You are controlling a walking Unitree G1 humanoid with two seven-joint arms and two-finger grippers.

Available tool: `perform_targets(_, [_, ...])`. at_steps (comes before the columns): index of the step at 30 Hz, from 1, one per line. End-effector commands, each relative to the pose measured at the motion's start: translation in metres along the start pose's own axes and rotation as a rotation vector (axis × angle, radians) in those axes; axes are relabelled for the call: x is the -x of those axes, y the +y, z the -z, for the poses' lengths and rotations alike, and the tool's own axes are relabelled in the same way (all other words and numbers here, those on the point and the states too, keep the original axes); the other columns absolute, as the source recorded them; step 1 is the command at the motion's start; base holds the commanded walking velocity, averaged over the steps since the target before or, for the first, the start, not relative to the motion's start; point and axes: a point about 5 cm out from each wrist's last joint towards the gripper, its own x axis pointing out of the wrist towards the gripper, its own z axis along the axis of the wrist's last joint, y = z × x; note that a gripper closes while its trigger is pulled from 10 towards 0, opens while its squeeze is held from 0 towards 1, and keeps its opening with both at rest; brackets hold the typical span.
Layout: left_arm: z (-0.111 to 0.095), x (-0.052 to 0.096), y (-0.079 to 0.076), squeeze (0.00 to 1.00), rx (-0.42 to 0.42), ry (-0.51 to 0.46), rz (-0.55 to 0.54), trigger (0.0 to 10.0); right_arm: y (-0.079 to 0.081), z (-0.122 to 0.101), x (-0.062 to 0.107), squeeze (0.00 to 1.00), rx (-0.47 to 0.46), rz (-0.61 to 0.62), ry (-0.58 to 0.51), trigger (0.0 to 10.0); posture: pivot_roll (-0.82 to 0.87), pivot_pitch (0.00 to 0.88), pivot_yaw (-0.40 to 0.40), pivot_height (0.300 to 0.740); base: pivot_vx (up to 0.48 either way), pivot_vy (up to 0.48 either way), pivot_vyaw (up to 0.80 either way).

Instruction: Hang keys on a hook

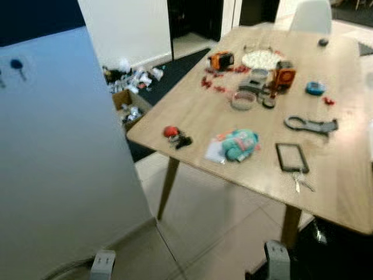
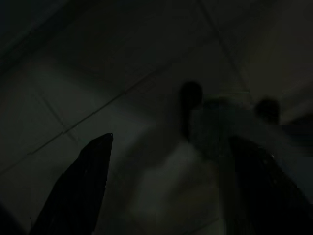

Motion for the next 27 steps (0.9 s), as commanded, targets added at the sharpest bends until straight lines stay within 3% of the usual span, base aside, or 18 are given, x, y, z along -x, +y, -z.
perform_targets(1, [0.011,0.002,0.004,0.0,-0.001,0.034,-0.008,10.0,0.007,-0.002,-0.002,0.0,-0.005,-0.018,-0.006,10.0,-0.07,0.012,0.049,0.74,0.0,0.0,0.79])
perform_targets(13, [0.009,0.001,0.001,0.0,-0.008,0.03,0.004,10.0,0.005,-0.003,-0.001,0.0,0.002,-0.01,-0.011,10.0,-0.07,0.002,0.044,0.74,0.0,0.0,0.79])
perform_targets(20, [0.009,0.001,0.001,0.0,-0.009,0.029,0.005,10.0,-0.003,-0.01,-0.001,0.0,0.001,0.032,-0.039,10.0,-0.08,0.002,0.045,0.74,0.0,0.0,0.13])
perform_targets(24, [0.009,0.001,0.001,0.0,-0.012,0.03,0.005,10.0,-0.011,-0.018,0.0,0.0,-0.029,0.074,-0.073,10.0,-0.09,0.009,0.048,0.74,0.0,0.0,0.0])
perform_targets(27, [0.01,0.002,0.001,0.0,-0.013,0.031,0.005,10.0,-0.034,-0.03,0.004,0.0,-0.02,0.227,-0.115,10.0,-0.09,0.016,0.052,0.74,0.0,0.0,0.0])
